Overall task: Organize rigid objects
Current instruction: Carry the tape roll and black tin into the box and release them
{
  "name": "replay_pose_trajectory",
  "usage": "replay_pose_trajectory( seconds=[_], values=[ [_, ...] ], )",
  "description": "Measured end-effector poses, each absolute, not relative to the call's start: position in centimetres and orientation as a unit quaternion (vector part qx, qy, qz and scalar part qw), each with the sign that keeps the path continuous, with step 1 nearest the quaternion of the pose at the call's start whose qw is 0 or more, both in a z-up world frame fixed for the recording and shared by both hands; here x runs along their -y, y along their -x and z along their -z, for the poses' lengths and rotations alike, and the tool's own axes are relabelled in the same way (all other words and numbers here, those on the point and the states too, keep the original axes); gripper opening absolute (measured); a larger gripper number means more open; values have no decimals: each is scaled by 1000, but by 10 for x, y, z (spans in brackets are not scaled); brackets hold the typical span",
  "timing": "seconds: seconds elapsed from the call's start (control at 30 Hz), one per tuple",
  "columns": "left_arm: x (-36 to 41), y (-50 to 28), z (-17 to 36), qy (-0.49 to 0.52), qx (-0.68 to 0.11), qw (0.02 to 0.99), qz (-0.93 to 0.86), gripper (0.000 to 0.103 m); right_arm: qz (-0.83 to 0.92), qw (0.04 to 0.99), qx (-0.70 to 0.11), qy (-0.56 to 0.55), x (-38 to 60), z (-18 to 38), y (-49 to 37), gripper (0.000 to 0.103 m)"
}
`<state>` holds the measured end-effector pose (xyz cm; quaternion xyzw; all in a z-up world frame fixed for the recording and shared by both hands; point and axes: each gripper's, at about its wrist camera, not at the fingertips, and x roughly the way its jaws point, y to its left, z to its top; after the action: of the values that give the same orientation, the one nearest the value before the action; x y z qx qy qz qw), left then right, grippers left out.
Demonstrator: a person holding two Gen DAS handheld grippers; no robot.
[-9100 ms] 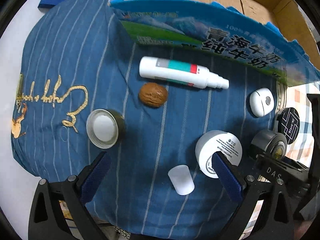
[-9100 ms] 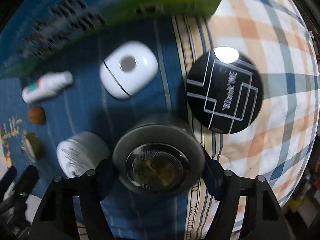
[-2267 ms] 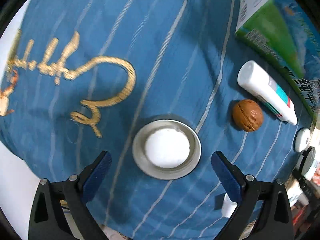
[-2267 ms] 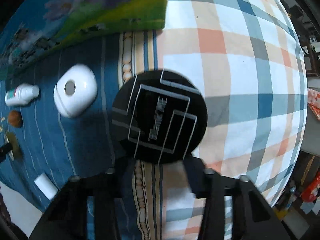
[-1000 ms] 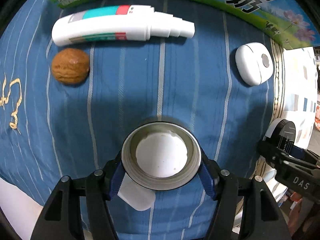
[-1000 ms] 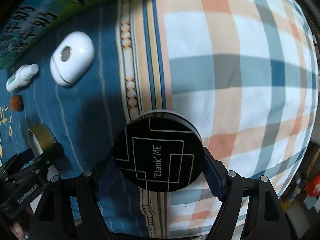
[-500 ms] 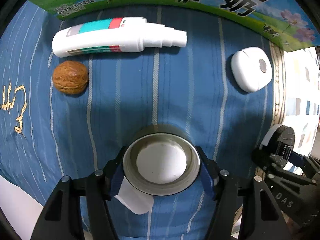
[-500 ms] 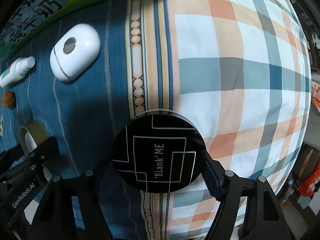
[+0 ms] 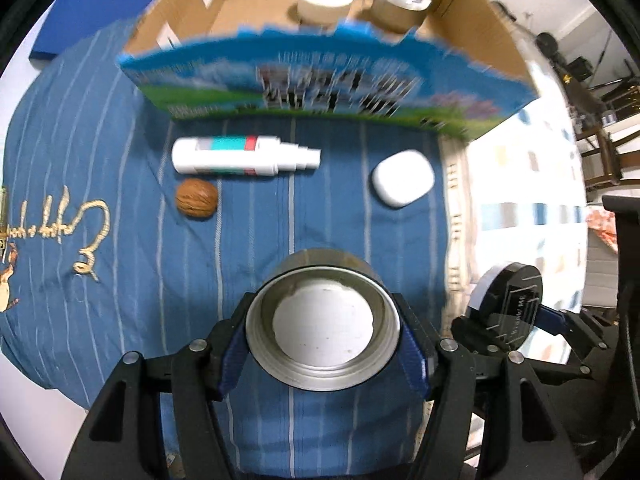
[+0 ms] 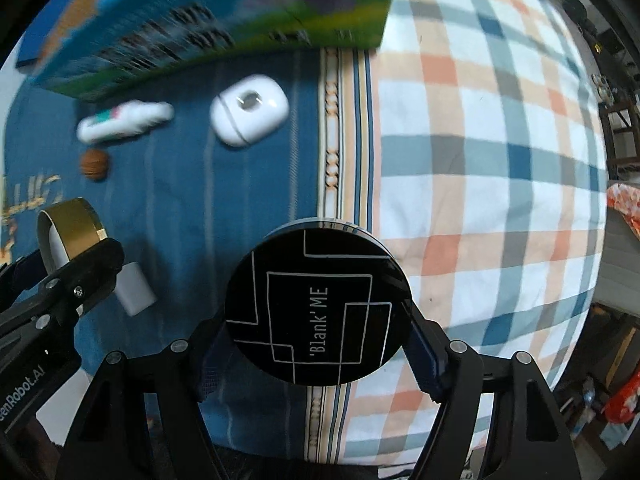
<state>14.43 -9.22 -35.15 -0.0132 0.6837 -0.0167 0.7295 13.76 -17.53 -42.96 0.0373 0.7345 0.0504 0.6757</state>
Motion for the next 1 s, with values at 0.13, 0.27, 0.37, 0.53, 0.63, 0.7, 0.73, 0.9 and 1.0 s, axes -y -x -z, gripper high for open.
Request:
replay_pose_trajectory(
  seconds=[0.13, 0.27, 0.37, 0.53, 0.63, 0.7, 0.73, 0.9, 1.0],
  values=[
    [89, -136, 307, 21, -661, 750, 32, 62, -64, 701, -709, -40, 171, 387, -129, 77],
    [66, -127, 267, 22, -641, 766, 40, 62, -72, 723, -686, -41, 184, 346, -131, 77],
    [58, -120, 243, 24, -627, 778, 44, 62, -75, 739, -668, -43, 192, 319, -134, 77],
    [50, -115, 213, 22, -601, 798, 47, 62, -79, 759, -644, -46, 194, 281, -130, 77],
    [45, -114, 201, 28, -590, 806, 50, 62, -82, 768, -634, -48, 194, 258, -129, 77],
    [43, -114, 192, 30, -582, 811, 53, 62, -83, 773, -627, -50, 191, 247, -129, 77],
    [42, -115, 186, 31, -578, 814, 54, 62, -83, 776, -623, -52, 191, 245, -130, 77],
    [36, -128, 172, 38, -563, 824, 56, 62, -85, 783, -612, -64, 191, 233, -138, 77],
    [33, -142, 168, 38, -560, 826, 58, 62, -88, 783, -611, -76, 191, 230, -149, 77]
  ],
)
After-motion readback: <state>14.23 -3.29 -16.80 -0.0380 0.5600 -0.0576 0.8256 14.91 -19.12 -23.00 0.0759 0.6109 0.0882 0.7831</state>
